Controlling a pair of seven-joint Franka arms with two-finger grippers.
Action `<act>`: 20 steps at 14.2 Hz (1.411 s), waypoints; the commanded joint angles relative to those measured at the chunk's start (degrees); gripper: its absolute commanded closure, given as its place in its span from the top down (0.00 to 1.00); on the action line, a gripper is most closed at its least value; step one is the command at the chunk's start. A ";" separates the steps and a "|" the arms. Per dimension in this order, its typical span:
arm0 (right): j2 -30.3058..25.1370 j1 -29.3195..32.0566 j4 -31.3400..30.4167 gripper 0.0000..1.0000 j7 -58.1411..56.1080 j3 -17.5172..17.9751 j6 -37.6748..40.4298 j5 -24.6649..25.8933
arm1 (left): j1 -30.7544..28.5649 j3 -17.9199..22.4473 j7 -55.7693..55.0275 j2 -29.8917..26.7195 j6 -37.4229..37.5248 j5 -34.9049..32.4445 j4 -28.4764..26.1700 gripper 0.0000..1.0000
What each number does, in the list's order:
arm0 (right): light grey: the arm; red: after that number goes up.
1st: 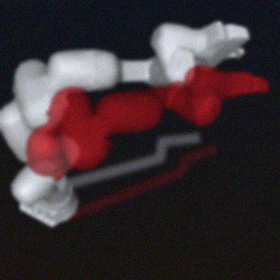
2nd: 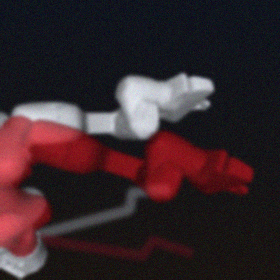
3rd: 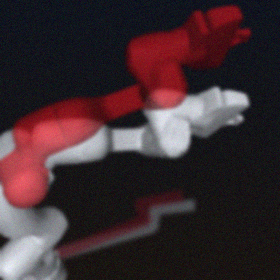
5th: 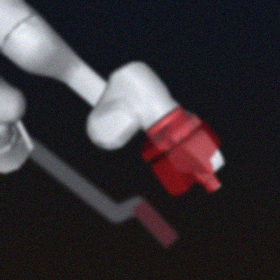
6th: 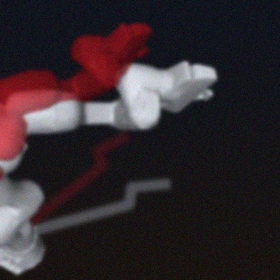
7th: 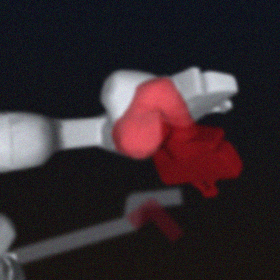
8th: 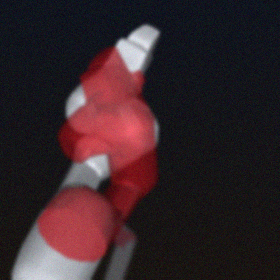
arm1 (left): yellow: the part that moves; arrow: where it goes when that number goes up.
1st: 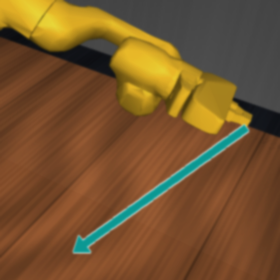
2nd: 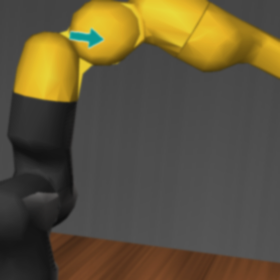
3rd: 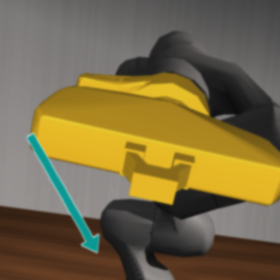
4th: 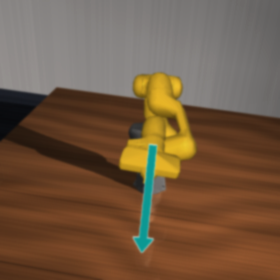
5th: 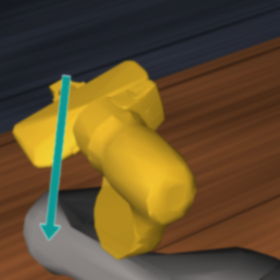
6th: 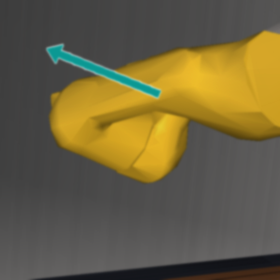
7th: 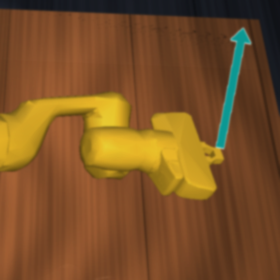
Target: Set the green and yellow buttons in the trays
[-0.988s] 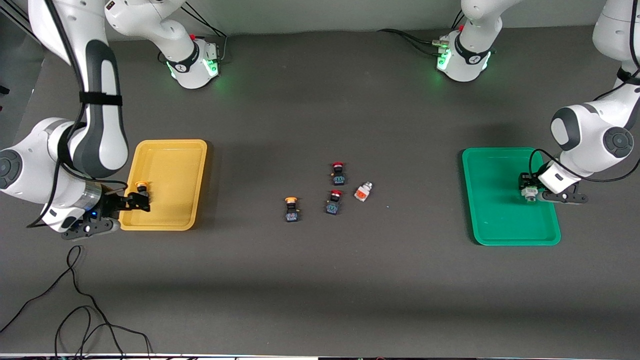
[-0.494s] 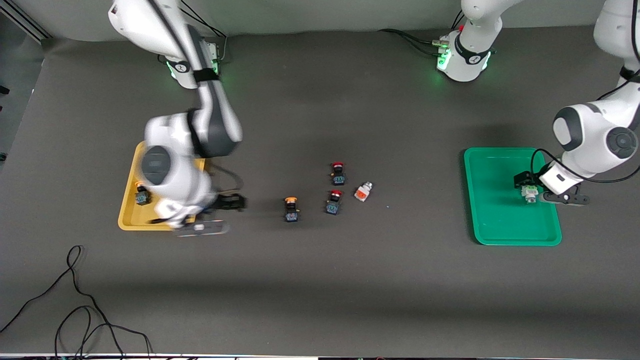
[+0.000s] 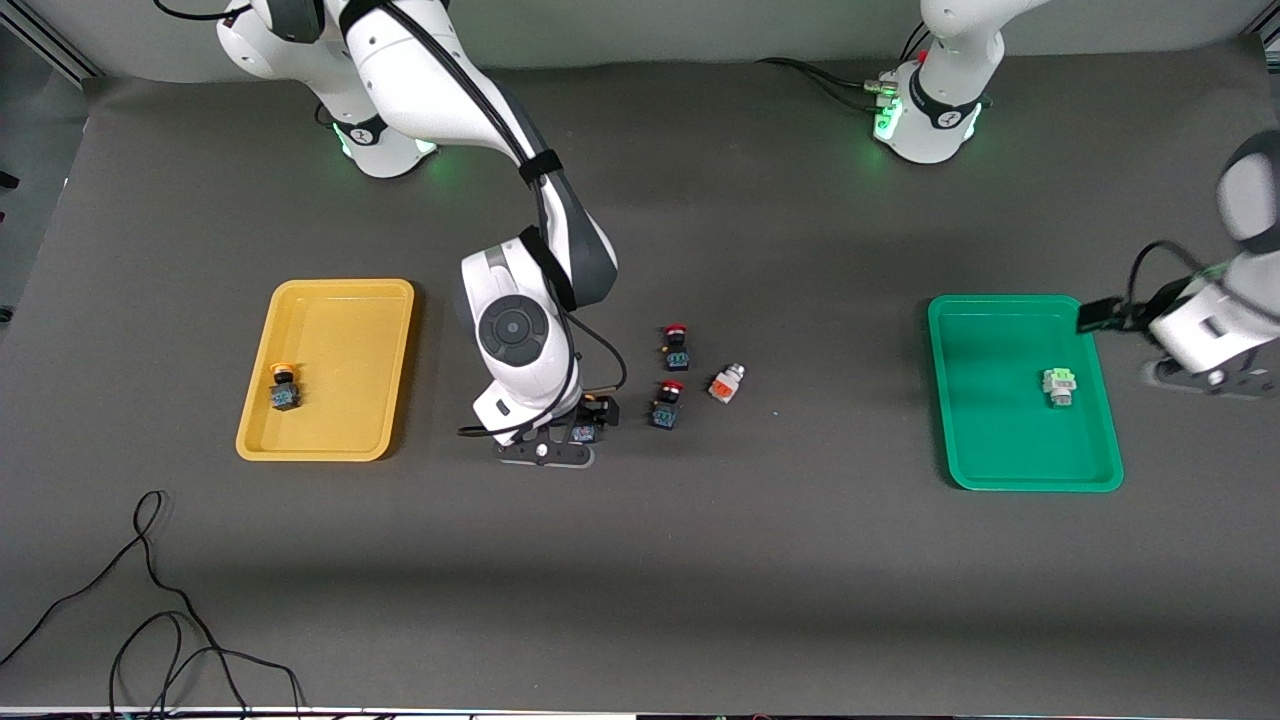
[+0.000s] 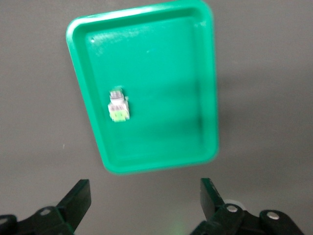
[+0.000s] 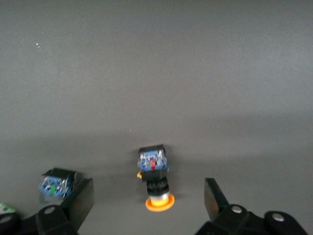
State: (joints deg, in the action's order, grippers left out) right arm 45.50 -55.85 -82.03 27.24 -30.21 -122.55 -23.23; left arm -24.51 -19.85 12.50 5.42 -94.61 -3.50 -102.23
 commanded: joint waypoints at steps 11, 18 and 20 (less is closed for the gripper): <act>2.93 -0.75 -8.41 0.32 0.63 3.50 -15.88 0.47 | 34.59 0.52 -49.99 13.90 -13.99 6.41 7.13 1.00; -6.54 0.39 -7.62 0.32 -5.43 -0.63 -2.98 0.91 | 42.97 0.52 -57.77 27.35 -29.21 -5.18 5.82 1.00; -9.98 0.83 -7.71 0.32 -8.76 -2.21 1.15 1.00 | 44.54 0.52 -53.21 29.47 -32.64 -6.95 4.94 0.99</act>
State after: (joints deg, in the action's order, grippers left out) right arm 40.38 -55.67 -88.51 21.92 -31.82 -125.50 -23.23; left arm 18.12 -20.19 -44.07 33.81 -124.84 -8.71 -97.06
